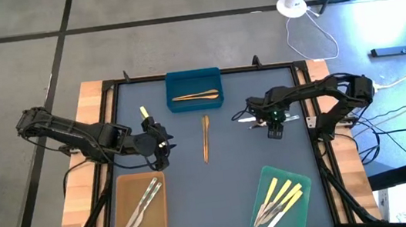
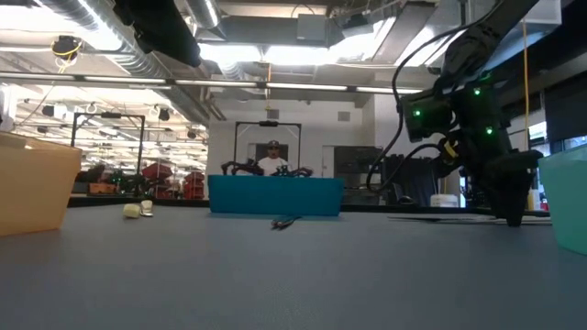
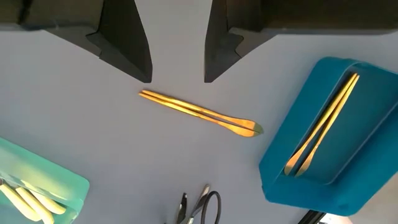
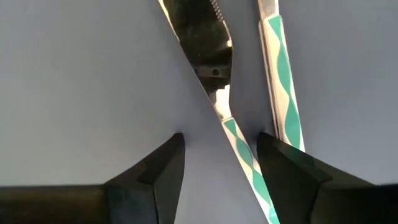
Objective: Sort silverware by color (type)
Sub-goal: Put the green patterned knife into the orange bin
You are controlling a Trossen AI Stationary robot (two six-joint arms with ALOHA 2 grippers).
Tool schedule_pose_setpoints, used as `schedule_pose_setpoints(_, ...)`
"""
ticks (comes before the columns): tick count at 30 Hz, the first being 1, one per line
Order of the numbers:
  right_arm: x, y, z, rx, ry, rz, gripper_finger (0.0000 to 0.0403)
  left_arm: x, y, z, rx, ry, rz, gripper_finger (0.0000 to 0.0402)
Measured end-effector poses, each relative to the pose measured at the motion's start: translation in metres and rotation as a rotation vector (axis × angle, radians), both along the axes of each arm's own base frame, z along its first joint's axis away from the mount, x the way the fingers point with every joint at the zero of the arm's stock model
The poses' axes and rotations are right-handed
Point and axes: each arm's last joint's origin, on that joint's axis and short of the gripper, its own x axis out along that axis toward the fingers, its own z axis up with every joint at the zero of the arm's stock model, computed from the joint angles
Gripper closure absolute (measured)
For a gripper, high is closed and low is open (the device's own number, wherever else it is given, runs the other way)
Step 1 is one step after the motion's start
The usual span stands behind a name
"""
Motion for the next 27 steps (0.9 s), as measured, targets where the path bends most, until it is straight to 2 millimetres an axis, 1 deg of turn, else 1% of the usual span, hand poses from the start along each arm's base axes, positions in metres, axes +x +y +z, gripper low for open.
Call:
schedule_pose_setpoints(4,0.0007,0.0001,-0.0032,0.017,0.011,0.005,0.0224,0.0,0.0,0.0,0.0,0.0,0.0,0.0261)
schedule_pose_setpoints(16,0.0005,0.0005,-0.004,0.025,0.01,0.007,0.0321,0.0,0.0,0.0,0.001,0.0,-0.001,0.0261)
schedule_pose_setpoints(27,0.0005,0.001,-0.0041,0.039,0.007,0.012,0.0384,0.0,0.0001,0.0,0.001,0.0,0.0,0.0261)
